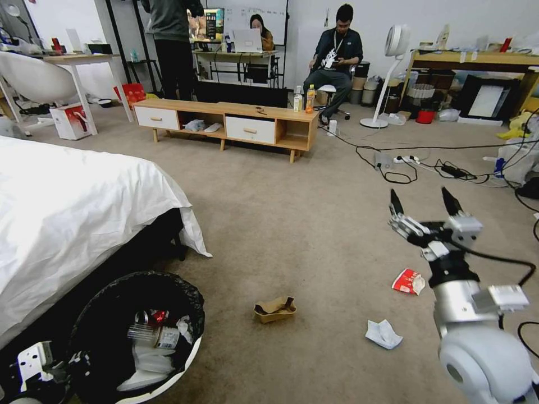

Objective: Pick up the trash bin and place the garbage on the floor into it.

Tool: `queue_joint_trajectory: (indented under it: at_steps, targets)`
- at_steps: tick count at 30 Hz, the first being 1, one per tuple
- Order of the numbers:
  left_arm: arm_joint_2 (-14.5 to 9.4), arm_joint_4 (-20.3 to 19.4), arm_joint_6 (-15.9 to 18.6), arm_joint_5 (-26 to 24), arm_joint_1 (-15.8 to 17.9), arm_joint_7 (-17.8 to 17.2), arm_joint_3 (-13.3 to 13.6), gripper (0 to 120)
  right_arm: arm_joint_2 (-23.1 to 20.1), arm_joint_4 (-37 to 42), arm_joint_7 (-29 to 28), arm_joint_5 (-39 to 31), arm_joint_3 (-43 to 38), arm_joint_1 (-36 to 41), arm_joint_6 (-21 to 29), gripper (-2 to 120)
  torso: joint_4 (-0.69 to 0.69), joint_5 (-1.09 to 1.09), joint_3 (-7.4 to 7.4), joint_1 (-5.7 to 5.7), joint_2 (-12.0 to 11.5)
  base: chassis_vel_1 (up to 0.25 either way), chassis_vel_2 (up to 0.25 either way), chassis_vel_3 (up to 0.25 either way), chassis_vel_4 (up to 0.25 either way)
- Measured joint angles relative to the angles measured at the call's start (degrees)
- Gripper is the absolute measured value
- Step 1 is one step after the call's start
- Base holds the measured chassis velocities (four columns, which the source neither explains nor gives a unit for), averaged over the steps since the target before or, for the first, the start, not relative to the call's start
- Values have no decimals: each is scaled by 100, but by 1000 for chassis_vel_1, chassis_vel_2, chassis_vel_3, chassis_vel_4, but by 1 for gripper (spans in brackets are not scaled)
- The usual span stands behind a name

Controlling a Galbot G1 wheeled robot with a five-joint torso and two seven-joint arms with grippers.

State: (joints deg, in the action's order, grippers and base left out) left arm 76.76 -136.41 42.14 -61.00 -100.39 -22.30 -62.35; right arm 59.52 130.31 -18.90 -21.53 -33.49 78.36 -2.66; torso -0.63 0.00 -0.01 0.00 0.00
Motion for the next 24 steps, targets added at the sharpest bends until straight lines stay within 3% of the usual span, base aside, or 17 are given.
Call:
queue_joint_trajectory:
  at_steps: [5,13,24]
  targets:
    - [38,0,0,46,48,20,20,1,210,113,-17,329,-34,281,-16,100,-1,0,0,0,0,0,0,0,0]
    - [76,25,0,118,58,87,12,1,1110,158,33,1159,34,801,-223,100,-1,-1,0,0,0,0,0,0,0]
    - [98,67,0,132,75,108,34,1,1209,41,128,1275,87,829,-399,100,0,0,0,0,0,0,0,0,0]
